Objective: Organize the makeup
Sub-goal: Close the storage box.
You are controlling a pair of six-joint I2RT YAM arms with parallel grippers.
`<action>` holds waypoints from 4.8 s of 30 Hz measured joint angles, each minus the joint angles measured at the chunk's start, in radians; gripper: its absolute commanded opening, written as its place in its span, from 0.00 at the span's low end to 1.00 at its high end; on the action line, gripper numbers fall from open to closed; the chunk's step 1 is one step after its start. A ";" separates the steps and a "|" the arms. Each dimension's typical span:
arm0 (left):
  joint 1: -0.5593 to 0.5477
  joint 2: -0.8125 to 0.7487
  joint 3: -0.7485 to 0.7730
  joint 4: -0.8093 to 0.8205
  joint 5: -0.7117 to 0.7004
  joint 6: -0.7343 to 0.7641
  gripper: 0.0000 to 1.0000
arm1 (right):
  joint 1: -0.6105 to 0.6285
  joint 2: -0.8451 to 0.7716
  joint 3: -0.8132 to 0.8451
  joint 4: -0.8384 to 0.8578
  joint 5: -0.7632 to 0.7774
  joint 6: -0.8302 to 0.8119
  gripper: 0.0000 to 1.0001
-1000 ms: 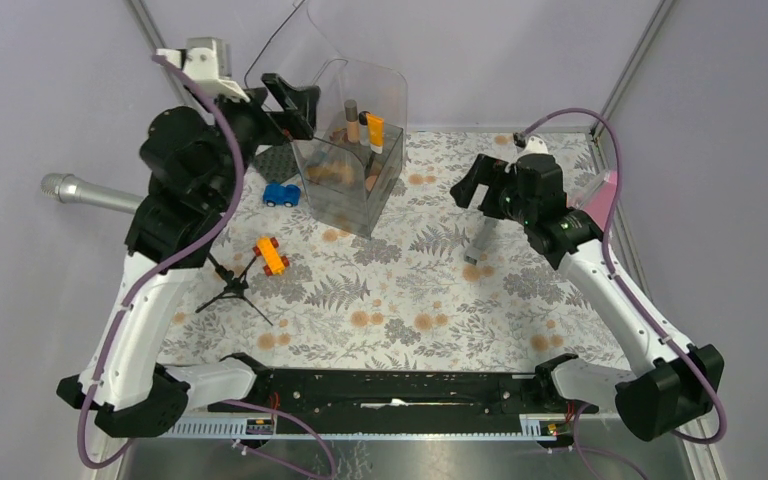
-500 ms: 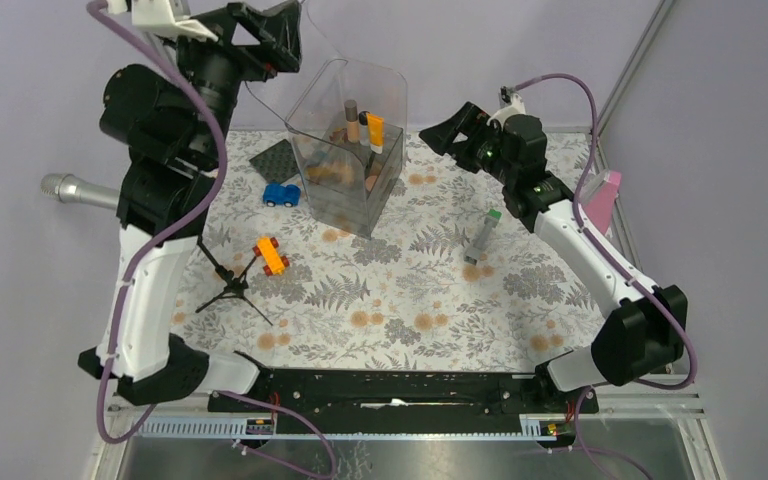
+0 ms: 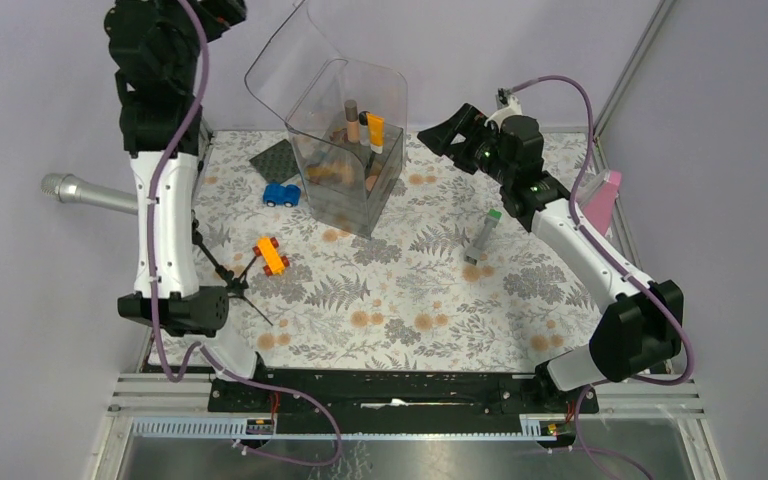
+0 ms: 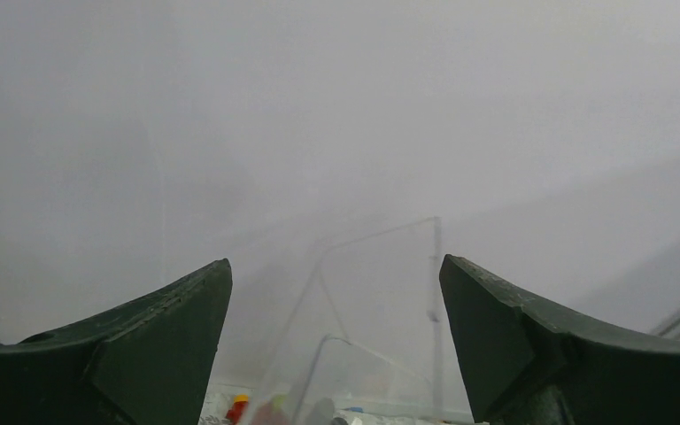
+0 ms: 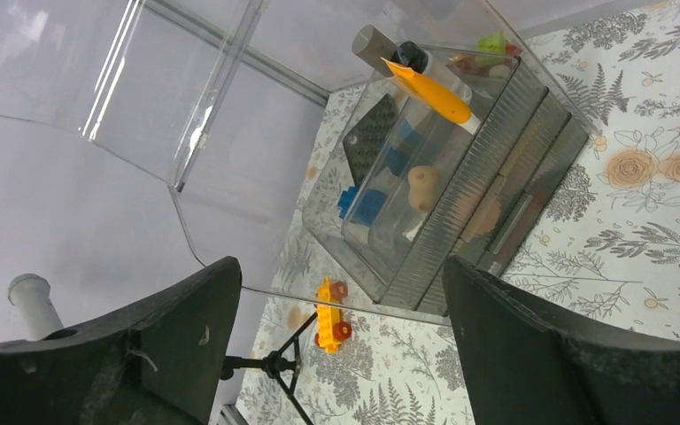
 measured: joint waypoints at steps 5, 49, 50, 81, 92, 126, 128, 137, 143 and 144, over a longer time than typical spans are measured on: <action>0.162 0.059 0.000 0.006 0.117 -0.136 0.93 | 0.000 0.000 -0.008 -0.001 0.000 -0.008 0.90; 0.190 0.098 -0.288 0.124 0.609 -0.183 0.88 | 0.113 0.632 0.857 -0.171 -0.095 0.061 0.87; 0.187 0.095 -0.291 0.127 0.612 -0.183 0.88 | 0.114 0.632 0.857 -0.174 -0.093 0.061 0.87; 0.127 0.023 -0.391 0.153 0.633 -0.168 0.93 | 0.114 0.430 0.537 -0.130 0.015 0.034 0.92; 0.127 -0.031 -0.541 0.181 0.633 -0.163 0.94 | 0.103 0.308 0.177 0.109 0.055 0.060 0.93; 0.127 -0.130 -0.685 0.220 0.576 -0.086 0.98 | 0.100 0.446 -0.141 0.455 0.075 0.172 0.93; 0.127 -0.130 -0.685 0.220 0.571 -0.083 0.98 | 0.100 0.446 -0.154 0.455 0.079 0.174 0.93; 0.127 -0.130 -0.686 0.217 0.552 -0.070 0.99 | 0.100 0.443 -0.190 0.473 0.085 0.152 0.95; 0.113 -0.130 -0.681 0.145 0.485 -0.028 0.99 | 0.090 0.344 -0.269 0.347 0.104 0.074 0.97; 0.107 -0.130 -0.680 0.131 0.470 -0.017 0.99 | 0.085 0.305 -0.290 0.318 0.104 0.056 0.97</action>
